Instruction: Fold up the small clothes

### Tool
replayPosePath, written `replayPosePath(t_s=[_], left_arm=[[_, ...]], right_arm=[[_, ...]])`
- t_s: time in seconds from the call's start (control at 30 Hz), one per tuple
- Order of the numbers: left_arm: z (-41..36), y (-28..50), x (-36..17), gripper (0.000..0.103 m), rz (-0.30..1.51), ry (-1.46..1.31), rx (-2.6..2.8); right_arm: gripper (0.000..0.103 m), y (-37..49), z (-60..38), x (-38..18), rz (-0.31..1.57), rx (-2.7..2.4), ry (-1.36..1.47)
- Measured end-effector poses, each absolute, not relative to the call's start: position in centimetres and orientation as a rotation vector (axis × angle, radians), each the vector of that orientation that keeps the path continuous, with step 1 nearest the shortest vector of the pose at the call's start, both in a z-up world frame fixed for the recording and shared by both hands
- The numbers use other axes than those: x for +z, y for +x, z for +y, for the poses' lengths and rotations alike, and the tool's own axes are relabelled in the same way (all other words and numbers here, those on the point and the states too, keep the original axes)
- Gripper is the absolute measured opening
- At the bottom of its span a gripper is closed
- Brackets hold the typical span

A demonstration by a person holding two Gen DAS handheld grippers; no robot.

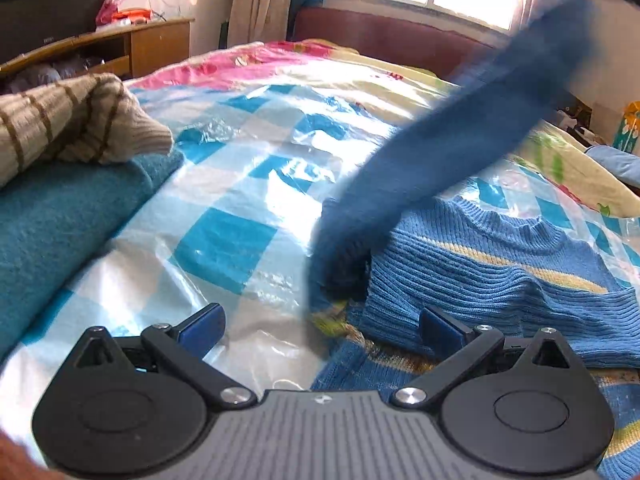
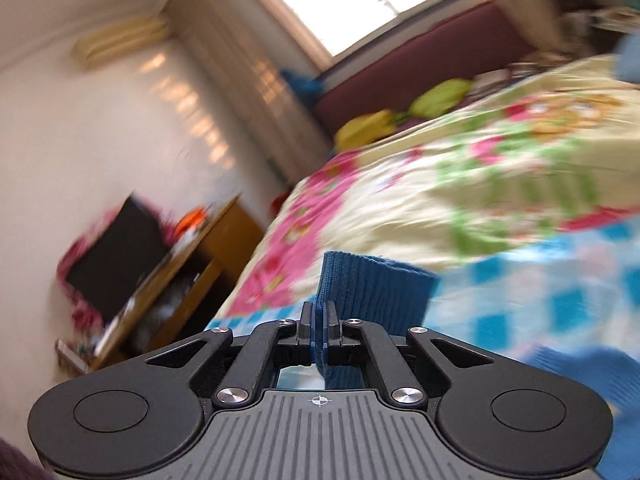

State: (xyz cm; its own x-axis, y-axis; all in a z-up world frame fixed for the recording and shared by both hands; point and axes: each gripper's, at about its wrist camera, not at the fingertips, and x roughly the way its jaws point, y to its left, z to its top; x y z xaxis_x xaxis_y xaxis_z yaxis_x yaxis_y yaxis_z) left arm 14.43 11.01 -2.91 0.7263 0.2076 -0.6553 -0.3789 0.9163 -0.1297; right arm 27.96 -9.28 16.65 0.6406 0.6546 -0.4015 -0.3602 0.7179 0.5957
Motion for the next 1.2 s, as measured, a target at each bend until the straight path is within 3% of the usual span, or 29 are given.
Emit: replayPosePath(t_s=[0.23,0.4,0.57,0.7,0.8,0.93,1.07,1.2], left_arm=[[9.5,14.8,-3.1,0.103,0.684,-0.18,0.35],[8.2,14.7,-3.4,0.103,0.684,-0.094,0.355],[8.4,14.9,-3.5,0.103,0.693,-0.097,0.363],[8.8,15.0,-3.5,0.103,0.695,-0.116,0.375],[8.9,15.0,-3.6,0.103,0.695,-0.113,0.382],[8.8,15.2,-3.7,0.103,0.696,-0.103,0.389],[8.9,15.3,-3.7,0.103,0.69,-0.107,0.4],[9.1,15.4,-3.5,0.103,0.681,-0.103,0.417]], right_arm=[[0.003,24.5,-17.9,8.3,0.784,0.256,0.435],[0.011,23.8,-21.9,0.7,0.945,0.165,0.596],[0.011,23.5,-22.5,-0.1,0.903,0.156,0.65],[0.025,24.0,-23.2,-0.3,0.874,0.157,0.677],[0.027,23.7,-24.1,-0.6,0.865,0.169,0.707],[0.027,24.8,-23.5,-1.0,0.883,0.181,0.684],[0.011,25.0,-23.6,-0.2,0.861,0.202,0.702],[0.005,25.4,-23.7,1.5,0.828,0.229,0.708]])
